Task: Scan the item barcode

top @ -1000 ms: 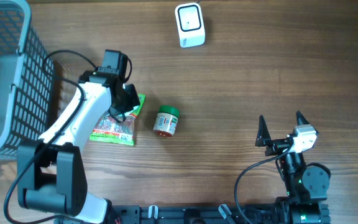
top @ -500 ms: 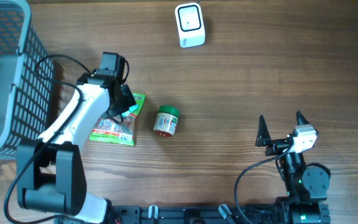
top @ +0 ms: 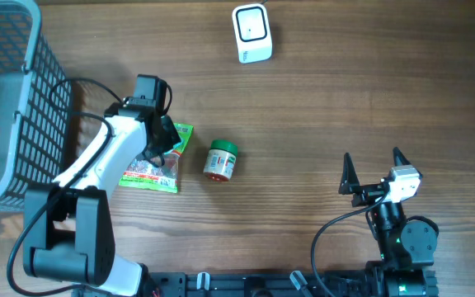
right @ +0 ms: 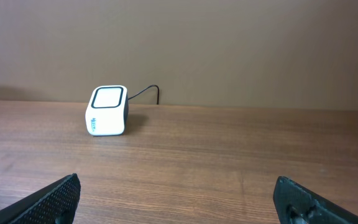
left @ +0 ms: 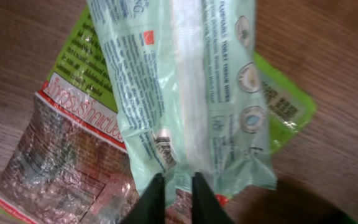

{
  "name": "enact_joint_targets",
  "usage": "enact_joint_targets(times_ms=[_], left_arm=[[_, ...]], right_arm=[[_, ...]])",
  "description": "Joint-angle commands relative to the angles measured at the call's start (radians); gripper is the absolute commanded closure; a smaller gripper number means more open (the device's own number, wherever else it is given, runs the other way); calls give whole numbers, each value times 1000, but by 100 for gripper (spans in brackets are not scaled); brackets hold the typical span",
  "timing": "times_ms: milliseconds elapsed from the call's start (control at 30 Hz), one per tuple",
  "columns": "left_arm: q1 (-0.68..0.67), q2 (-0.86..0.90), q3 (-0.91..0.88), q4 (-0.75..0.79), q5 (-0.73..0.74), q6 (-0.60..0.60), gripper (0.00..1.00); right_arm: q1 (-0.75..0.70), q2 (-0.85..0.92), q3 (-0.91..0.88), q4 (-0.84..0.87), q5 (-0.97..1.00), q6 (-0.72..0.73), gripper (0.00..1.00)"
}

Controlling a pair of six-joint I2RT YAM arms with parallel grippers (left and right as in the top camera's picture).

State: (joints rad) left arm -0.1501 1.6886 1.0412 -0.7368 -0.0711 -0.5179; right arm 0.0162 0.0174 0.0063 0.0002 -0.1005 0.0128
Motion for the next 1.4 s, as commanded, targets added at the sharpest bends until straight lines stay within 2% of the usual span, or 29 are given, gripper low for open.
enact_joint_targets(times_ms=[0, 67, 167, 700, 967, 1100, 1233, 1367], left_arm=[[5, 13, -39, 13, -16, -15, 83], [5, 13, -48, 16, -18, -14, 76], [5, 13, -61, 28, -21, -14, 72], [5, 17, -63, 69, -25, -14, 70], [4, 93, -63, 84, -31, -14, 67], [4, 128, -63, 90, -31, -13, 55], [4, 106, -56, 85, -31, 47, 33], [4, 41, -8, 47, -31, 69, 20]], right_arm=[[4, -3, -1, 5, 2, -10, 0], [4, -3, -1, 5, 2, -10, 0], [4, -3, -1, 5, 2, -10, 1], [4, -3, -1, 5, 2, -10, 0], [4, -3, -1, 5, 2, -10, 0], [4, -3, -1, 5, 2, -10, 0], [4, -3, -1, 5, 2, -10, 0], [4, -3, -1, 5, 2, -10, 0]])
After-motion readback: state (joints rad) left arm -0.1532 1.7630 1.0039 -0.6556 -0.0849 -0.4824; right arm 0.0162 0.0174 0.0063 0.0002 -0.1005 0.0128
